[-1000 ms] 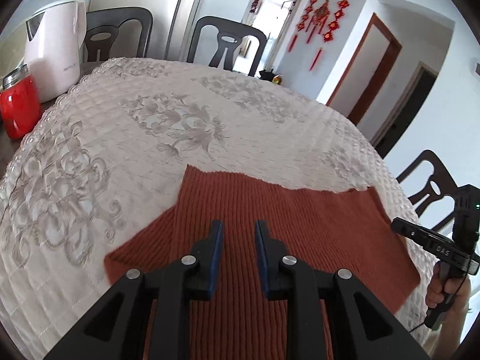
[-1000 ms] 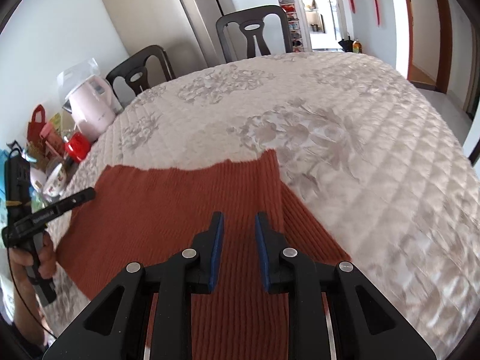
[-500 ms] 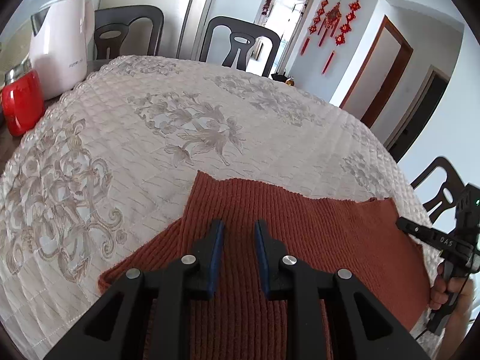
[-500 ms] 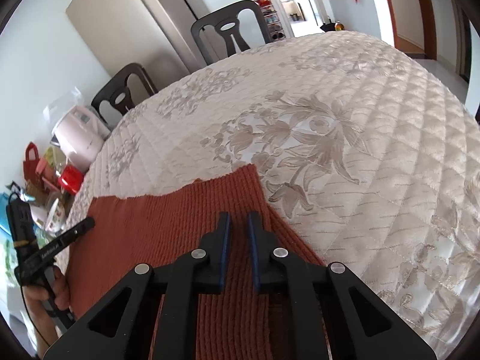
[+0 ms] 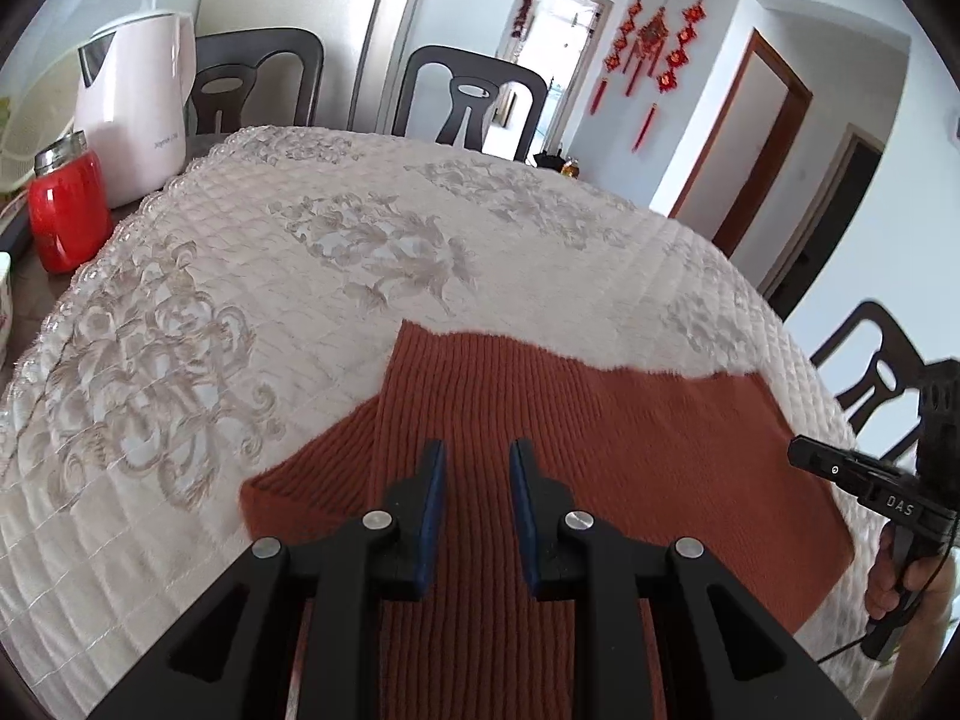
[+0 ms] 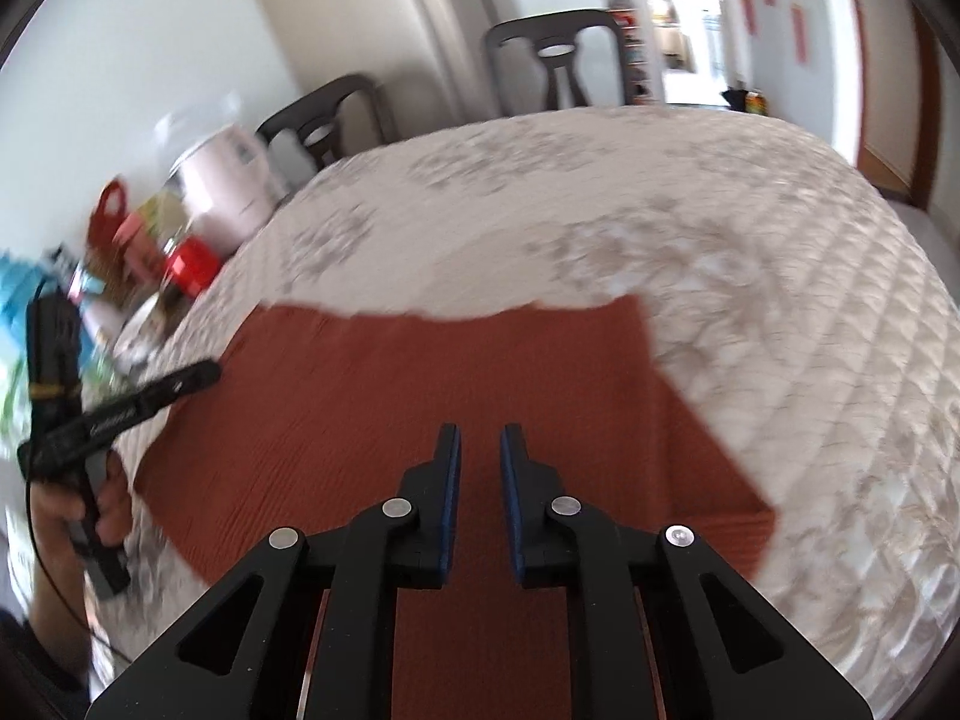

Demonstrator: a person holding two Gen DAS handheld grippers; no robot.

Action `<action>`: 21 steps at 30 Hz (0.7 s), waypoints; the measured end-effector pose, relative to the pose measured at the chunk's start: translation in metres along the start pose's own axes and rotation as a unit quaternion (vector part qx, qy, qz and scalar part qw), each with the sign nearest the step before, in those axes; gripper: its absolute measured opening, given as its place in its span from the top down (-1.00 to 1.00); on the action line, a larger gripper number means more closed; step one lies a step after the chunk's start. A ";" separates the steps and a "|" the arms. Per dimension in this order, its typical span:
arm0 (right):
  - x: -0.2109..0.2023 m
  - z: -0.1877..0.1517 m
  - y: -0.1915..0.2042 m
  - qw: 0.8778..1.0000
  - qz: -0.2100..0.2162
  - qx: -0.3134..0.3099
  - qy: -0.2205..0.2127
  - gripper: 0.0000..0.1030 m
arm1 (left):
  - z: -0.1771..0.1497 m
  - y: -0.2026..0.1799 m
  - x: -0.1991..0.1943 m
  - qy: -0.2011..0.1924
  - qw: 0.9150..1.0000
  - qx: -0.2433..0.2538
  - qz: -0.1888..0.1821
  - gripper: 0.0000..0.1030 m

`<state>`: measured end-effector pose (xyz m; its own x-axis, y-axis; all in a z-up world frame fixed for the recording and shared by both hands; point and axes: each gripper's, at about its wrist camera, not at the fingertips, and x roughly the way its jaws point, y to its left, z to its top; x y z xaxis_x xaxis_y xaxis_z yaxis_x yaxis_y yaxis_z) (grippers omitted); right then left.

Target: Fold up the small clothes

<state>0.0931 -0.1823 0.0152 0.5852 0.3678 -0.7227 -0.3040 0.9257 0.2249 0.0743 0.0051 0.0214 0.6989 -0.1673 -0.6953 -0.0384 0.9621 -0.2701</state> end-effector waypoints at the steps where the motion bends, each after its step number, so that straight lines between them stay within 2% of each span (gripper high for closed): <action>1: 0.006 -0.002 0.004 1.000 -0.004 -0.009 0.008 0.74 | -0.002 0.000 0.002 0.004 1.000 0.004 0.003 0.53; 5: 0.011 -0.001 0.012 0.999 -0.022 -0.021 0.011 0.74 | -0.003 0.003 0.003 0.009 1.000 -0.001 0.004 0.50; 10: 0.003 -0.001 0.033 0.998 -0.008 -0.055 -0.001 0.74 | -0.006 -0.002 -0.013 -0.007 1.000 0.015 0.012 0.45; 11: 0.004 -0.003 0.039 0.998 -0.005 -0.063 0.001 0.73 | -0.007 -0.003 -0.015 -0.008 1.000 0.017 0.015 0.39; 17: 0.015 -0.012 0.069 0.994 0.024 -0.105 0.020 0.73 | -0.016 -0.009 -0.017 0.000 0.998 0.036 0.052 0.38; 21: 0.023 -0.014 0.077 0.992 0.022 -0.119 0.027 0.71 | -0.021 -0.011 -0.017 0.003 0.997 0.046 0.069 0.38</action>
<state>0.0723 -0.1040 0.0068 0.5275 0.3967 -0.7512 -0.5010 0.8594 0.1020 0.0482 -0.0068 0.0219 0.6872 -0.0336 -0.7257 -0.0677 0.9916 -0.1099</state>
